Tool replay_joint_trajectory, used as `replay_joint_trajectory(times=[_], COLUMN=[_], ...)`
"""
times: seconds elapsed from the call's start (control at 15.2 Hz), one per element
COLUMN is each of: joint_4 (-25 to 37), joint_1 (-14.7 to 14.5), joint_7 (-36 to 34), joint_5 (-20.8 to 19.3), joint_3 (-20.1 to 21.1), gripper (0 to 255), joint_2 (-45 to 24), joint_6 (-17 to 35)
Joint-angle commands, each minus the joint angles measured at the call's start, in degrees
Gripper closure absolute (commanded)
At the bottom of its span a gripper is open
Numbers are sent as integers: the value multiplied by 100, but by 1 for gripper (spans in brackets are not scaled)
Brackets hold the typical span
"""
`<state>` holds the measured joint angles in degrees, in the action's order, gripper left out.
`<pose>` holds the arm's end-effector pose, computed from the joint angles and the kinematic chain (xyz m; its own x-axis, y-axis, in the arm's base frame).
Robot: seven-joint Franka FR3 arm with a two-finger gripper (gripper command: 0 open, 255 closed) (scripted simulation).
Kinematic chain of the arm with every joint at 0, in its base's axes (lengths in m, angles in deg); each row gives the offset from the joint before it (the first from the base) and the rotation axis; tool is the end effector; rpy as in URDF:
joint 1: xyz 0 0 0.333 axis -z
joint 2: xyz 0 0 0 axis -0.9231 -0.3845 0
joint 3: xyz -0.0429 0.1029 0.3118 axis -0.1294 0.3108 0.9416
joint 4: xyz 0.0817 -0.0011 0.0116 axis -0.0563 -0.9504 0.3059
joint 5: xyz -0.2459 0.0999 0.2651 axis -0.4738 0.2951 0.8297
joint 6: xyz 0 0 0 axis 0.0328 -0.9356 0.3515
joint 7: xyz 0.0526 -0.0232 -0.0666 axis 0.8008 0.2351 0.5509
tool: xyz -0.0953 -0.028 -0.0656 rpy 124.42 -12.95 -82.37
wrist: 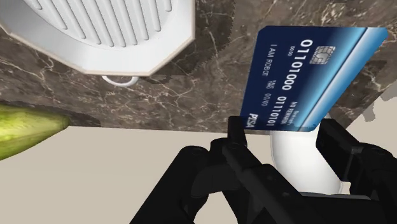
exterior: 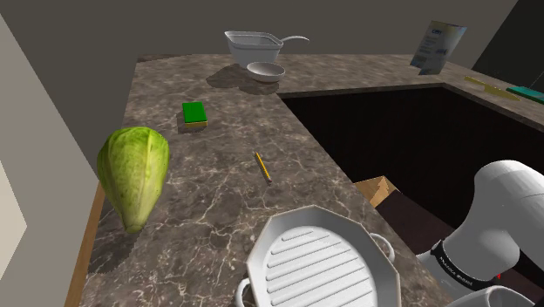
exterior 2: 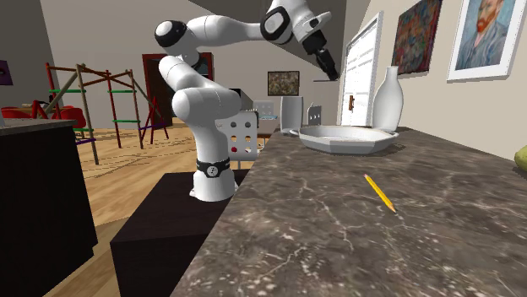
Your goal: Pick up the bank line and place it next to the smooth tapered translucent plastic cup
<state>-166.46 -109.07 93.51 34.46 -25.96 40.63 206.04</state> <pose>-0.0394 0.3422 0.5586 0.2380 0.7998 0.5510 0.9577 -0.2878 0.0042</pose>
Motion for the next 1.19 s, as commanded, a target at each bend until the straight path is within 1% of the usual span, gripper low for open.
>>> replay_joint_trajectory(times=[0.0, 0.59, 1.12], joint_4=[-130, -710, -1149], joint_1=[-38, -216, -355], joint_7=[14, 115, 228], joint_5=[77, 485, 912], joint_3=[76, 474, 893], gripper=[255, 255, 255], joint_2=[9, -50, -255], joint_6=[124, 761, 1404])
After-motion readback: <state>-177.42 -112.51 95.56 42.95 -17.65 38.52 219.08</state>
